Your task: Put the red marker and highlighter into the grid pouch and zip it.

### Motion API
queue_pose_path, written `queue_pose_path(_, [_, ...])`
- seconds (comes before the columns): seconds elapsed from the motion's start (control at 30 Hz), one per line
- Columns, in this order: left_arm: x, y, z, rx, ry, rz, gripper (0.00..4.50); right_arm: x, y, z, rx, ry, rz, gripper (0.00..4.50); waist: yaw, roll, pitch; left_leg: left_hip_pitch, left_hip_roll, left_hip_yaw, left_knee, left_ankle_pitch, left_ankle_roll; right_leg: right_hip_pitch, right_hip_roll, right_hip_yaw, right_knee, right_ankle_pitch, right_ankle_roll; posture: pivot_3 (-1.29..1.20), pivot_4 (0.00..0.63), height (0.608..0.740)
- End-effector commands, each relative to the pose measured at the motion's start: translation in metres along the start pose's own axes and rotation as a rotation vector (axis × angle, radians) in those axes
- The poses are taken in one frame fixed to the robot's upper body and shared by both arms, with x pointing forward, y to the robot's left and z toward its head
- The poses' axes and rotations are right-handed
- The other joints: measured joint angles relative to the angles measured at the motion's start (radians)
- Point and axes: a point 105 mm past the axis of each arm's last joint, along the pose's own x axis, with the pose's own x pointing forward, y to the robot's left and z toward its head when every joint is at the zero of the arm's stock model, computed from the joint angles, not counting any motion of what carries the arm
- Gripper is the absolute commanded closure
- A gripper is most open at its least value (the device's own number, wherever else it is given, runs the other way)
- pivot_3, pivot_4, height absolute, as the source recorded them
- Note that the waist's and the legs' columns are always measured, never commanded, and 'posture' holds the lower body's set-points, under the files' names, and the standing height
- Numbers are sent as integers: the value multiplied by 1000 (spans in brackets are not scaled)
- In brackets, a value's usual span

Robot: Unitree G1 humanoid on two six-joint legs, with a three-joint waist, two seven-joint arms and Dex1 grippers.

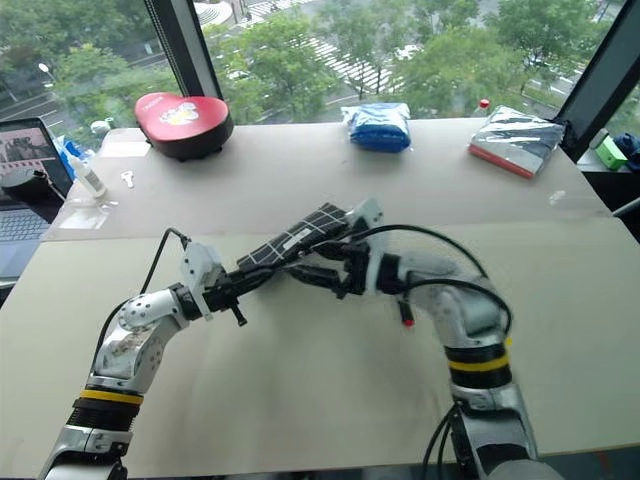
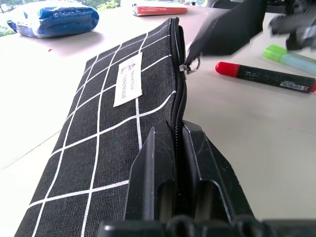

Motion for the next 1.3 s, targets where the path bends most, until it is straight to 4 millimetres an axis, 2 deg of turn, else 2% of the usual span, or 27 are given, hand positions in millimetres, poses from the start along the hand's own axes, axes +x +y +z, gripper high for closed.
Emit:
queue_pose_path(0.03, [-1,-8,9,-5,-29,-46,4500,-52,18,19,-140,-28,-77,313,7,0,0,0,0,0,0,0,0,0,0,0,0,0,0,0,150,740])
queue_pose_path(0.13, [1,-10,7,-15,-29,-54,4500,-81,6,10,-146,29,-276,313,13,0,0,0,0,0,0,-1,1,1,0,-1,-2,0,0,0,150,740])
queue_pose_path(0.23, [6,-8,5,-21,-30,-55,4500,-116,-31,2,-37,25,-625,313,11,0,0,1,0,2,0,0,1,2,-1,1,0,0,-1,0,150,740])
queue_pose_path(0.27, [7,-7,4,-22,-30,-55,4500,-123,-38,-1,5,18,-692,313,12,-1,0,1,0,2,0,0,0,2,-1,1,0,1,-2,0,150,740])
queue_pose_path(0.37, [15,-4,5,-31,-45,-62,4500,-142,-39,-19,16,102,-799,313,23,-1,0,1,0,3,0,3,-1,2,-1,1,0,3,-3,0,150,740])
queue_pose_path(0.5, [22,-1,5,-39,-55,-76,4500,-155,-42,-31,63,124,-916,313,25,-1,0,1,0,3,0,4,-1,2,-1,1,1,3,-3,0,150,740])
queue_pose_path(0.77, [29,-6,1,-57,-71,-93,4500,-172,-49,-53,117,147,-1104,313,22,-1,0,1,0,3,1,4,0,2,-1,2,0,4,-2,0,150,740])
queue_pose_path(0.97, [31,-6,0,-62,-78,-92,4500,-170,-49,-73,119,229,-1129,313,22,-1,0,1,0,3,1,4,0,2,-1,2,0,4,-2,0,150,740])
queue_pose_path(1.17, [30,-5,-1,-64,-81,-84,4500,-160,-48,-90,118,281,-1102,313,21,-1,0,1,0,3,1,4,0,2,-1,2,0,4,-2,0,150,740])
queue_pose_path(1.3, [28,-6,-1,-63,-83,-76,4500,-168,-53,-110,49,407,-1134,313,21,-1,-1,3,0,3,1,4,0,4,-1,2,0,4,-2,0,150,740])
